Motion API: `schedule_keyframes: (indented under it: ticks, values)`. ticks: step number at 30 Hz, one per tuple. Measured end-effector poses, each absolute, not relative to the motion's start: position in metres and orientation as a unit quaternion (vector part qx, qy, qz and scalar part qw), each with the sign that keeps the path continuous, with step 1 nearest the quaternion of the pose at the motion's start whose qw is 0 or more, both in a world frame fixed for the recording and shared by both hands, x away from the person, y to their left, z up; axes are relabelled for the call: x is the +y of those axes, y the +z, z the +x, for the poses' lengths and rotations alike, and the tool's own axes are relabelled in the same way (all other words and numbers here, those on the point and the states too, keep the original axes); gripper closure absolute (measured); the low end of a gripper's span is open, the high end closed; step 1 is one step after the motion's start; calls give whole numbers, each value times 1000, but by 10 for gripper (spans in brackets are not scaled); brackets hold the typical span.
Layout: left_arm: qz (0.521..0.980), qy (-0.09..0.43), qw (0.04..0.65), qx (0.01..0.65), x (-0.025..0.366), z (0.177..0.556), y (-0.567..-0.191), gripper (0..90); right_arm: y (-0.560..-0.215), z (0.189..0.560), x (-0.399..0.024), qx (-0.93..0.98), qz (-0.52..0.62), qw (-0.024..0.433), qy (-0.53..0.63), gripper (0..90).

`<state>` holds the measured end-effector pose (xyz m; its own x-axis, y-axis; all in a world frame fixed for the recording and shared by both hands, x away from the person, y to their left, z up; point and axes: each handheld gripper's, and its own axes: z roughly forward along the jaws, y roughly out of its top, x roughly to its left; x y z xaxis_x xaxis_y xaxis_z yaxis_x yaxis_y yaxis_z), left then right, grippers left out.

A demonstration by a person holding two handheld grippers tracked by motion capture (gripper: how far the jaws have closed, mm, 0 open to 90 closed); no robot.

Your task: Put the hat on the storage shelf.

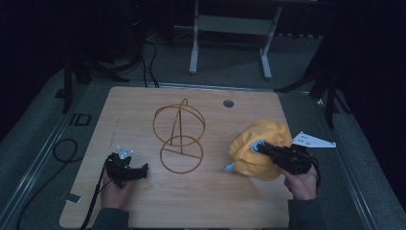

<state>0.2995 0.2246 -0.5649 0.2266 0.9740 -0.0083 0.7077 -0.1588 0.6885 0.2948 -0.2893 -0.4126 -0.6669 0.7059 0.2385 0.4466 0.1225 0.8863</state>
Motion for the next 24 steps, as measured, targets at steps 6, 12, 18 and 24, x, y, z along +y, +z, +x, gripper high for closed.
schedule_keyframes:
  ticks: [6,12,18,24]
  values:
    - [726,227,293,579,225,300,-565,8,-423,306,-306,723,449,154,502,799]
    - [726,227,293,579,225,300,-565,8,-433,316,-320,708,495,171,474,774]
    - [726,227,293,579,225,300,-565,8,-439,321,-324,718,508,194,435,707]
    - [726,227,293,579,225,299,-565,8,-436,317,-320,726,501,230,411,616]
